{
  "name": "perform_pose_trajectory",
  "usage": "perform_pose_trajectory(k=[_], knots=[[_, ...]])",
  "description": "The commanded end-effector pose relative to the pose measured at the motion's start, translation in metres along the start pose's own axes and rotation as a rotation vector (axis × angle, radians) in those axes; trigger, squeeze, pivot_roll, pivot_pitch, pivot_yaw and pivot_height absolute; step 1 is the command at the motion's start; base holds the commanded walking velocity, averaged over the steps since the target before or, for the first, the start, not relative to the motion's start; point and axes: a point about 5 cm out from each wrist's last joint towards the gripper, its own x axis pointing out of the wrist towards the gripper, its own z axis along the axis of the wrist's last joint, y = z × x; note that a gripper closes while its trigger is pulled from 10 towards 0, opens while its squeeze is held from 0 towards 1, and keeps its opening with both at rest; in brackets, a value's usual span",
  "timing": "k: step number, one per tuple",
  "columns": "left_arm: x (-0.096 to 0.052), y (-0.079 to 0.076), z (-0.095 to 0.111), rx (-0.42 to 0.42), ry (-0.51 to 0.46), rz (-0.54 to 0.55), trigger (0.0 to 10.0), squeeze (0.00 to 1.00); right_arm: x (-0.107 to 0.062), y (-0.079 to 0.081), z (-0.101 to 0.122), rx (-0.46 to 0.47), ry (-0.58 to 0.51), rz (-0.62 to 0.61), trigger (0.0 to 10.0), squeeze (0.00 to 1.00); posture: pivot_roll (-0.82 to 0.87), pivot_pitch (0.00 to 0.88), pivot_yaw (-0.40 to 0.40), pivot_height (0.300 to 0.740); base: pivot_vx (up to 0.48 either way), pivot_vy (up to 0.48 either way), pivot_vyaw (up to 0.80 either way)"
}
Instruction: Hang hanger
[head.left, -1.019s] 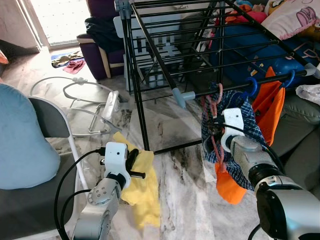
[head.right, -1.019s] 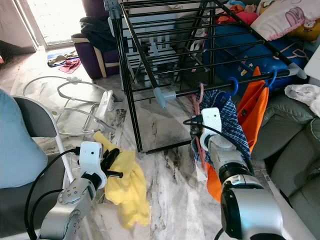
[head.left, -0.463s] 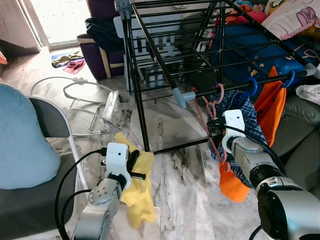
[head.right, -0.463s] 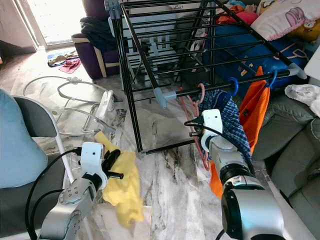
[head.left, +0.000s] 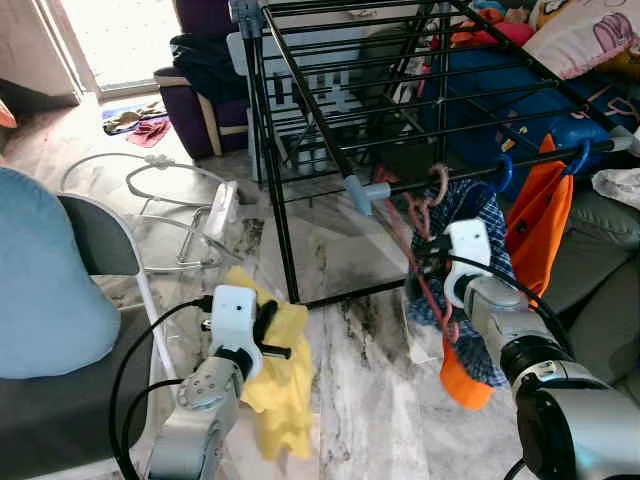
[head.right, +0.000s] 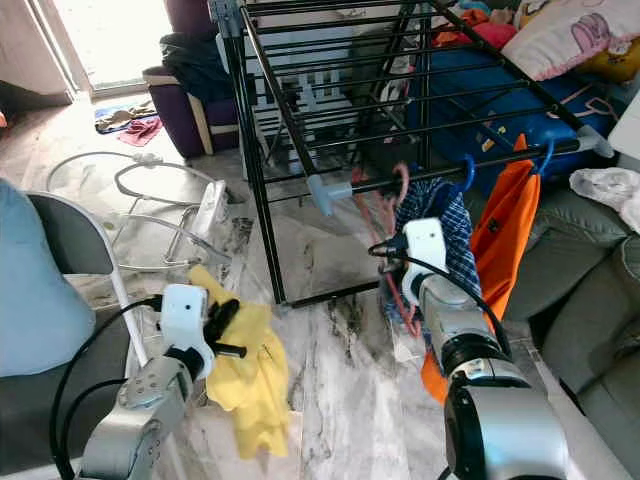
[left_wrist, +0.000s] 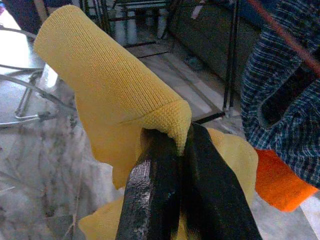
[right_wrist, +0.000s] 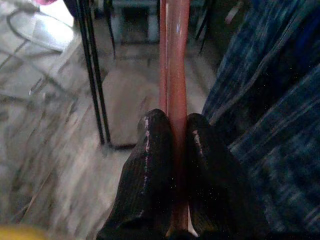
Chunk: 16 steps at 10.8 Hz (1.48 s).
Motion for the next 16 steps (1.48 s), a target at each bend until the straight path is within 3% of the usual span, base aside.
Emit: perform_pose_trajectory(k=[1, 2, 5, 6, 7, 9, 10, 13, 16], knots=[[0.0, 0.0, 0.01, 0.009, -0.049, 0.005, 10.0, 0.0, -0.001, -0.007, 0.012, -0.003, -0.064, -0.024, 0.0, 0.0, -0.05, 0.023, 0.006, 0.74, 0.0, 0.0, 0.0], [0.001, -0.001, 0.01, 0.002, -0.053, 0.014, 10.0, 0.0, -0.006, -0.014, 0.016, -0.007, -0.126, -0.042, 0.0, 0.0, -0.06, 0.026, 0.003, 0.74, 0.0, 0.0, 0.0], [0.0, -0.002, 0.01, 0.002, -0.06, 0.03, 10.0, 0.0, -0.016, -0.012, 0.01, -0.013, -0.187, -0.027, 0.1, 0.0, -0.07, 0.029, 0.002, 0.74, 0.0, 0.0, 0.0], [-0.004, 0.002, 0.008, 0.008, -0.058, 0.056, 10.0, 0.0, -0.036, -0.003, -0.005, -0.019, -0.209, -0.003, 1.1, 0.0, -0.07, 0.029, 0.004, 0.74, 0.0, 0.0, 0.0], [-0.005, 0.005, 0.008, 0.012, -0.061, 0.073, 10.0, 0.0, -0.045, 0.001, -0.011, -0.014, -0.211, -0.002, 3.1, 0.0, -0.07, 0.029, 0.004, 0.74, 0.0, 0.0, 0.0], [-0.009, 0.007, 0.002, 0.03, -0.039, 0.083, 10.0, 0.0, -0.067, 0.021, -0.033, -0.007, -0.16, 0.062, 5.7, 0.0, -0.08, 0.029, 0.012, 0.74, 0.0, 0.0, 0.0], [-0.011, 0.006, 0.0, 0.036, -0.028, 0.084, 10.0, 0.0, -0.074, 0.027, -0.037, -0.004, -0.134, 0.076, 10.0, 0.0, -0.08, 0.029, 0.012, 0.74, 0.0, 0.0, 0.0], [-0.012, 0.005, -0.002, 0.101, -0.013, 0.115, 10.0, 0.0, -0.072, 0.036, -0.032, 0.0, -0.112, 0.098, 10.0, 0.0, -0.06, 0.024, 0.011, 0.74, -0.091, 0.0, 0.0], [-0.012, 0.006, -0.002, 0.11, -0.012, 0.125, 10.0, 0.0, -0.07, 0.041, -0.031, 0.003, -0.09, 0.116, 10.0, 0.0, -0.06, 0.022, 0.006, 0.74, -0.279, 0.0, 0.0]])
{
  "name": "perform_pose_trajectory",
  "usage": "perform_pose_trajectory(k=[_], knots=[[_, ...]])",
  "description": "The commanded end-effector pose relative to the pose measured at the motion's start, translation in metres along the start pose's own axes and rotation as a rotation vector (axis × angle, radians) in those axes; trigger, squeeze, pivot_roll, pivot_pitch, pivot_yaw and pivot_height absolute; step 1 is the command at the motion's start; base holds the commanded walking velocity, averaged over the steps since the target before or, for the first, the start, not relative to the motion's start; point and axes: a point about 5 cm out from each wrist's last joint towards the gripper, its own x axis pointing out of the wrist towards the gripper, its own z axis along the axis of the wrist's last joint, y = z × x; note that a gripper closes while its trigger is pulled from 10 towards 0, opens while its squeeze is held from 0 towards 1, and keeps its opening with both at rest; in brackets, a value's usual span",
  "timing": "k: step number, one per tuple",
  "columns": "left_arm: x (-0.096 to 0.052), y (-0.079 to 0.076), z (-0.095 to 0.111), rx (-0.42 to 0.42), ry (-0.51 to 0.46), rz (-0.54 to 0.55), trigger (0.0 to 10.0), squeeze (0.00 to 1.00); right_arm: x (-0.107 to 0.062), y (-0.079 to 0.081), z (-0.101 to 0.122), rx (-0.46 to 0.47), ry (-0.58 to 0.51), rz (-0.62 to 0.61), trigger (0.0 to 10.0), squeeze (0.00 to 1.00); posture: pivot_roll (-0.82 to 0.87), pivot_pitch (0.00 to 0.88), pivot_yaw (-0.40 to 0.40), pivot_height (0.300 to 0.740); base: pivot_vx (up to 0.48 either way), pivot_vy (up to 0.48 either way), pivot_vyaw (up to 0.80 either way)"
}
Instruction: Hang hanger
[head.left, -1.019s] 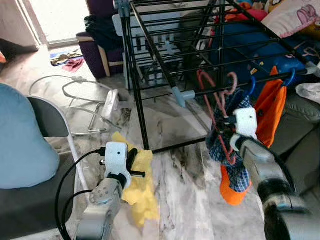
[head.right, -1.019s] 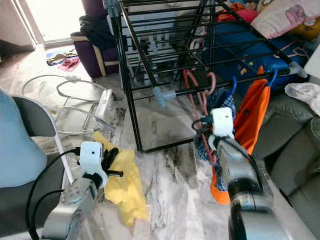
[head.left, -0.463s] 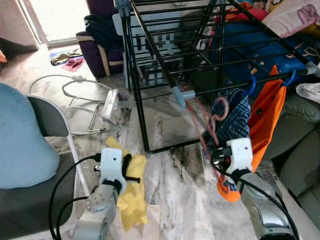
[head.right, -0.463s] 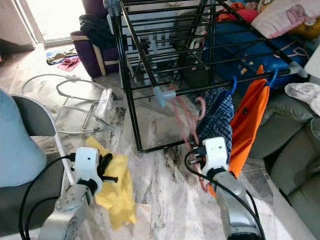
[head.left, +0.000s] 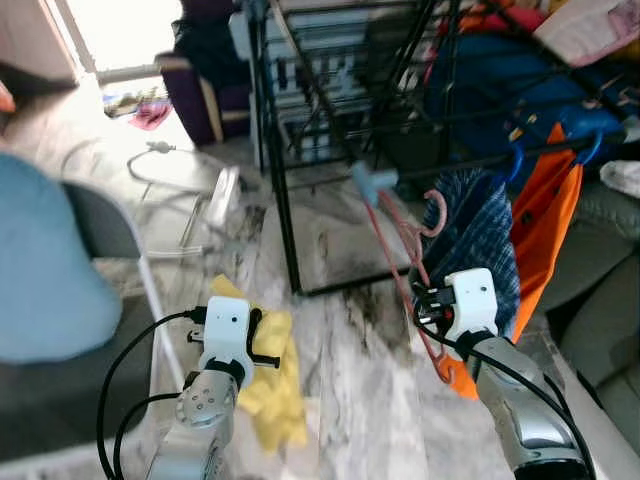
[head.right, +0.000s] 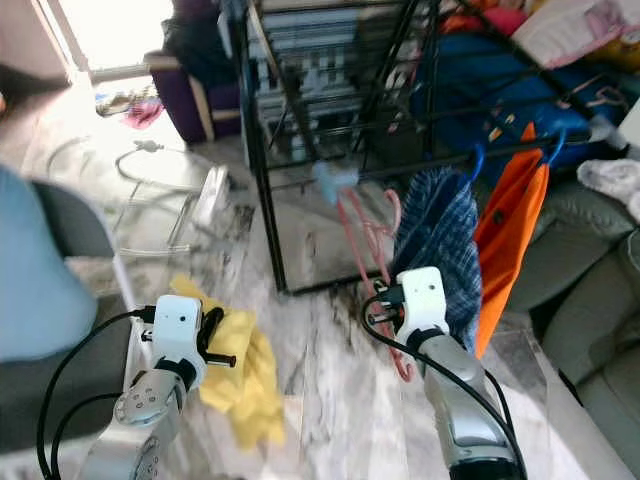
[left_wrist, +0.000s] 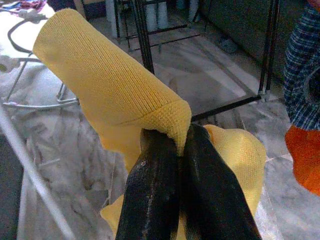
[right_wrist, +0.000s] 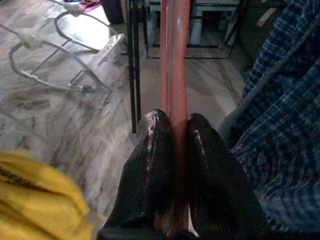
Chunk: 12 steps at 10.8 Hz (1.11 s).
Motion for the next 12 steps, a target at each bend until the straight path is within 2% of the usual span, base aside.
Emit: perform_pose_trajectory(k=[1, 5, 8, 11, 12], knots=[[0.0, 0.0, 0.009, 0.019, -0.037, 0.007, 10.0, 0.0, 0.002, 0.003, 0.006, -0.009, -0.016, 0.016, 10.0, 0.0, -0.06, 0.022, 0.006, 0.74, -0.277, 0.0, 0.0], [0.003, -0.001, 0.023, 0.06, -0.08, 0.009, 10.0, 0.0, 0.006, 0.007, 0.006, -0.005, -0.006, 0.022, 10.0, 0.0, -0.05, 0.019, 0.004, 0.74, -0.295, 0.0, 0.0], [0.004, 0.0, 0.026, 0.059, -0.093, 0.017, 10.0, 0.0, 0.01, 0.01, 0.007, -0.003, -0.004, 0.03, 10.0, 0.0, -0.05, 0.021, -0.003, 0.74, -0.191, 0.0, 0.0], [0.0, 0.003, 0.034, -0.01, -0.16, -0.016, 10.0, 0.0, 0.012, 0.012, 0.008, -0.018, -0.011, 0.016, 10.0, 0.0, -0.05, 0.02, -0.003, 0.74, 0.0, 0.0, 0.0], [0.0, 0.005, 0.035, -0.029, -0.158, -0.015, 10.0, 0.0, 0.013, 0.013, 0.008, -0.013, -0.011, 0.018, 10.0, 0.0, -0.05, 0.02, -0.003, 0.74, 0.0, -0.379, 0.0]])
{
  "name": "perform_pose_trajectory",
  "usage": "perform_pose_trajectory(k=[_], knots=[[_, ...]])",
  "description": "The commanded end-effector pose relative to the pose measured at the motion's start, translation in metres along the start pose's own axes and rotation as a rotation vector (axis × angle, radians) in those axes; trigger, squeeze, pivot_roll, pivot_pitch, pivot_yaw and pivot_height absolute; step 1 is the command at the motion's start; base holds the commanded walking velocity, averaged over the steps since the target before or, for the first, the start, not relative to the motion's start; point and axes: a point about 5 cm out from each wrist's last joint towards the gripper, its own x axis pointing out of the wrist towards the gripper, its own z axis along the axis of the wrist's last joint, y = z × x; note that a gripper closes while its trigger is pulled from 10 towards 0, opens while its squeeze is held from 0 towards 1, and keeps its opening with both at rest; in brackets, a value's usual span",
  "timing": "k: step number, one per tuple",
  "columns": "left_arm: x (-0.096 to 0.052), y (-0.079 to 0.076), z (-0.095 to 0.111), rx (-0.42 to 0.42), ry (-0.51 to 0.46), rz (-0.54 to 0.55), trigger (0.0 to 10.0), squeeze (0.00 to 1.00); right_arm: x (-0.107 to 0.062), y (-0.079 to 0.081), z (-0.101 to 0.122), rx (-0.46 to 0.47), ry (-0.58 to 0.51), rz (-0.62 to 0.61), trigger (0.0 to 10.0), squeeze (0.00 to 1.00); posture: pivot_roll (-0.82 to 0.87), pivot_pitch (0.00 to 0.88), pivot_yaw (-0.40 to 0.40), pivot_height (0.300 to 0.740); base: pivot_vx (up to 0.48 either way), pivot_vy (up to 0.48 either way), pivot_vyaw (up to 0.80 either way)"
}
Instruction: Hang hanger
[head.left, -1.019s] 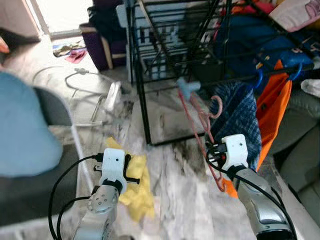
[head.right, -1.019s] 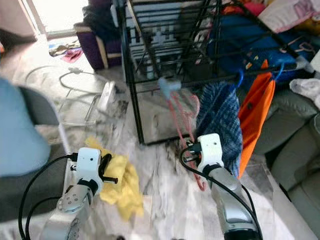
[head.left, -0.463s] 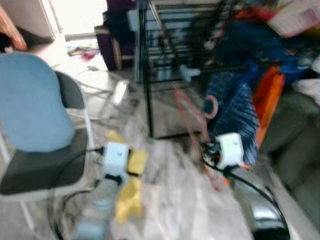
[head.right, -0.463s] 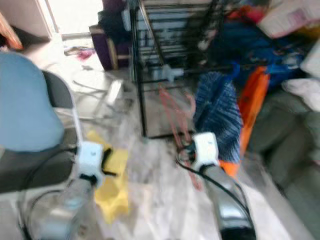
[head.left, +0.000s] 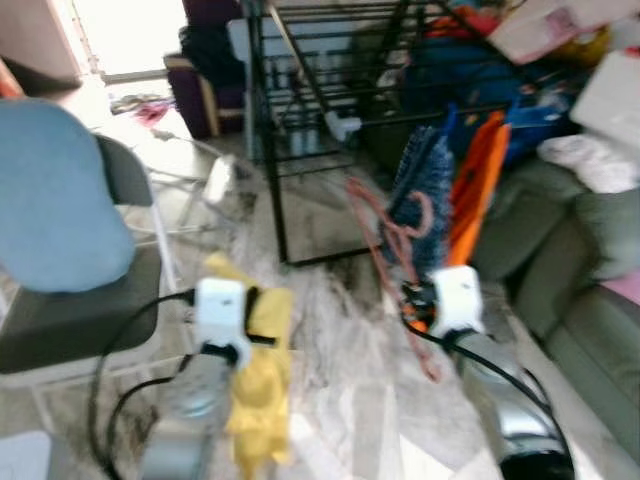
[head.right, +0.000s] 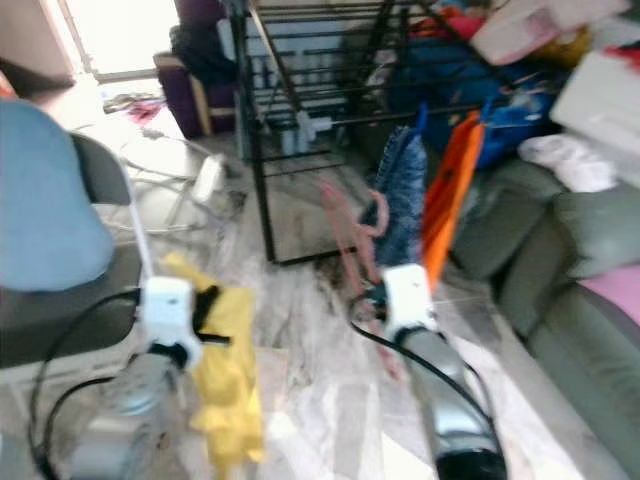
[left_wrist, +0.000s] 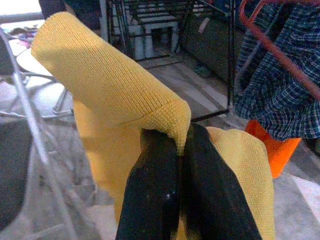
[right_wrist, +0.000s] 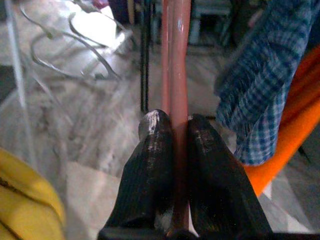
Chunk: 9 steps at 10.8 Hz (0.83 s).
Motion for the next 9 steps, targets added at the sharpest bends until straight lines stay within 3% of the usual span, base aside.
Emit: perform_pose_trajectory(k=[1, 7, 9], knots=[[0.0004, -0.0029, 0.0096, -0.008, -0.042, -0.015, 10.0, 0.0, 0.0003, -0.0038, 0.0031, -0.006, -0.008, -0.007, 10.0, 0.0, -0.05, 0.019, -0.003, 0.74, 0.0, -0.285, 0.0], [0.0, -0.0076, 0.0064, -0.033, -0.029, -0.035, 10.0, 0.0, 0.0008, -0.001, 0.0034, -0.003, -0.005, 0.016, 10.0, 0.0, -0.05, 0.02, -0.009, 0.74, 0.0, -0.302, 0.0], [-0.0024, -0.003, 0.0048, -0.056, -0.031, 0.004, 10.0, 0.0, 0.0011, 0.0003, 0.005, 0.018, -0.011, 0.025, 10.0, 0.0, -0.05, 0.017, -0.012, 0.74, 0.0, -0.172, 0.0]])
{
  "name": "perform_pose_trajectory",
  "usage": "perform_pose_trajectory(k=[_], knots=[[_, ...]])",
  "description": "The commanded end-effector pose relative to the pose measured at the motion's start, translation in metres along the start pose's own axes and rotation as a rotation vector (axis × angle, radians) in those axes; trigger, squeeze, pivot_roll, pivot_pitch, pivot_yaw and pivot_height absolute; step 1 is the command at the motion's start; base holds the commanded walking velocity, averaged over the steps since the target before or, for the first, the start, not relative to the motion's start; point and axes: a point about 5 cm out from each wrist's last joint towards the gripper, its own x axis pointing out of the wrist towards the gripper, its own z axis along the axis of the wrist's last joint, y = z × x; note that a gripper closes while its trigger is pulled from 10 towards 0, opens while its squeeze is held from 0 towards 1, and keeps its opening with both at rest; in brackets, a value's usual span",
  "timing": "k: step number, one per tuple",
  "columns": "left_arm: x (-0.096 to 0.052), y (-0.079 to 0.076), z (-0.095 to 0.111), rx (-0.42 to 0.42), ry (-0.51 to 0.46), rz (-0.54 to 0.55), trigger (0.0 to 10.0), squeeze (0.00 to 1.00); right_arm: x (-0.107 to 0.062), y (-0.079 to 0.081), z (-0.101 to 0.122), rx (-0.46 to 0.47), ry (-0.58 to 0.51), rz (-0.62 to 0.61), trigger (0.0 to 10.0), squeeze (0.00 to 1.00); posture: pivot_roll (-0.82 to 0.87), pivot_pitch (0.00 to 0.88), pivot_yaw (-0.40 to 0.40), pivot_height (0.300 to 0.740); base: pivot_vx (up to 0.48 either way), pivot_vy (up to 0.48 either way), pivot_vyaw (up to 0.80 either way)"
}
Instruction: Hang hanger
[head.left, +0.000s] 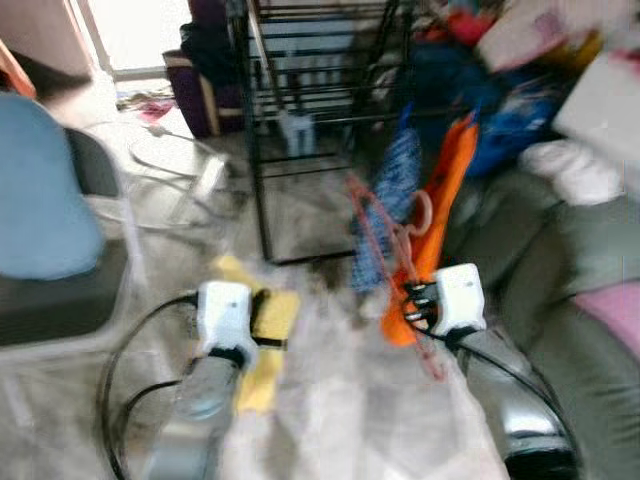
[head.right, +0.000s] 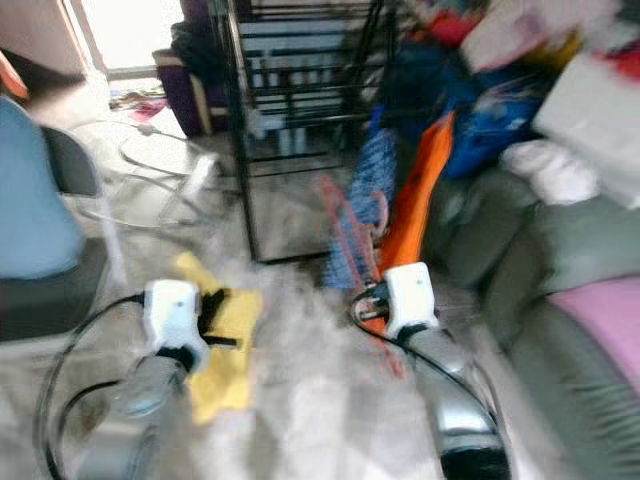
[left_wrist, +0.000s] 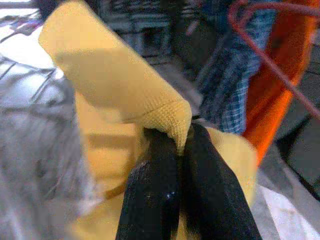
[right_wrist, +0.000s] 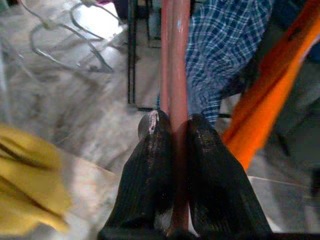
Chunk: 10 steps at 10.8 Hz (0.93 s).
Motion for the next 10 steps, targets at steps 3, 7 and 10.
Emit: perform_pose_trajectory(k=[3, 7, 10], knots=[[-0.02, 0.028, 0.008, 0.023, -0.041, 0.152, 10.0, 0.0, -0.012, -0.014, 0.021, -0.043, -0.057, 0.014, 10.0, 0.0, -0.03, 0.008, -0.004, 0.74, 0.0, 0.0, 0.0], [-0.028, 0.033, -0.001, 0.023, 0.021, 0.172, 10.0, 0.0, -0.015, -0.033, 0.018, -0.046, -0.015, -0.034, 10.0, 0.0, -0.03, 0.018, 0.0, 0.74, -0.156, 0.0, 0.0], [-0.026, 0.031, 0.001, 0.011, 0.029, 0.158, 10.0, 0.0, -0.013, -0.019, 0.014, -0.027, -0.011, -0.025, 10.0, 0.0, -0.03, 0.031, 0.002, 0.74, -0.351, 0.0, 0.0]])
